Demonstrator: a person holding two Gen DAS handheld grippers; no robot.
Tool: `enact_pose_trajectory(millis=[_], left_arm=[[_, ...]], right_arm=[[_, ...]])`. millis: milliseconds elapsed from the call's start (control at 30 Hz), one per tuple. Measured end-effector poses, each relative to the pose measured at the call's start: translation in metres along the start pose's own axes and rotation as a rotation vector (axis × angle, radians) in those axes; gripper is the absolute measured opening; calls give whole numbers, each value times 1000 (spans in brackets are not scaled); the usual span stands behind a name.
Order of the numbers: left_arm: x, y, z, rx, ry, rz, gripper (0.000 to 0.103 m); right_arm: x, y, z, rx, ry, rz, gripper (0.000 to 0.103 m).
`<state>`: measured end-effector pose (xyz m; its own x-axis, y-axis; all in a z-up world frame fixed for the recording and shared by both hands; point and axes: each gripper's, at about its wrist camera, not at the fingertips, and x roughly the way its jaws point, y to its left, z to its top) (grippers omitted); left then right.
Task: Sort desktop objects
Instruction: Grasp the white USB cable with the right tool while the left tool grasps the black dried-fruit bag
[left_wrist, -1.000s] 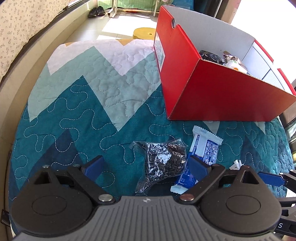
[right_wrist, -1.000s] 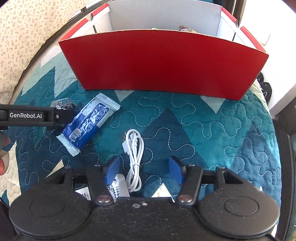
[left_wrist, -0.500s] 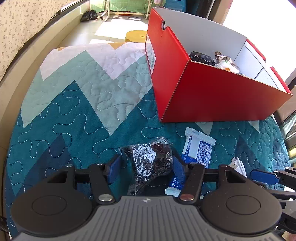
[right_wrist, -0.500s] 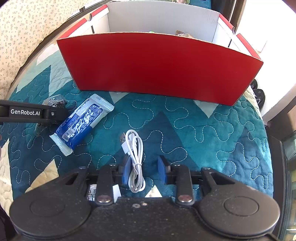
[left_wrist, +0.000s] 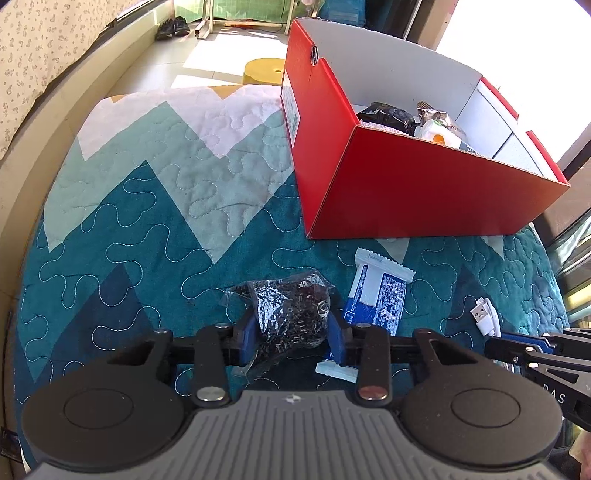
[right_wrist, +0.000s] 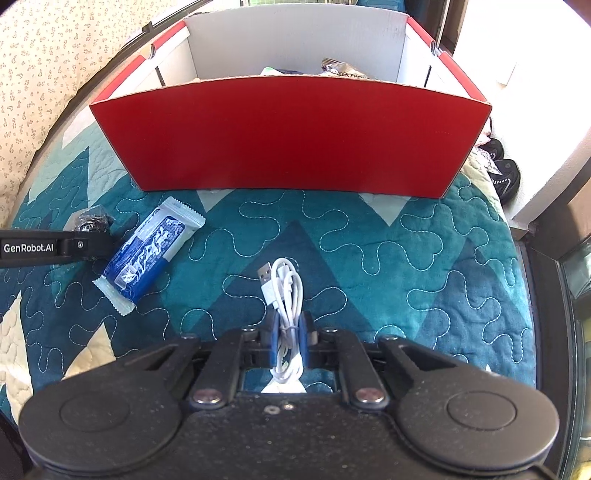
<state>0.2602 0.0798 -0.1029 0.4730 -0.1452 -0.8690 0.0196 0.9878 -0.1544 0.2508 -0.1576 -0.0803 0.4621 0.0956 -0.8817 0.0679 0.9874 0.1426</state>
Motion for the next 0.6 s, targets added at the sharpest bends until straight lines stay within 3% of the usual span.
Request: enact_pose_trajectory(millis=[600], left_arm=[[-74,-33,-14,36,-66,-57,37]], right_arm=[[-68,-21,0,121,-97,69,10]])
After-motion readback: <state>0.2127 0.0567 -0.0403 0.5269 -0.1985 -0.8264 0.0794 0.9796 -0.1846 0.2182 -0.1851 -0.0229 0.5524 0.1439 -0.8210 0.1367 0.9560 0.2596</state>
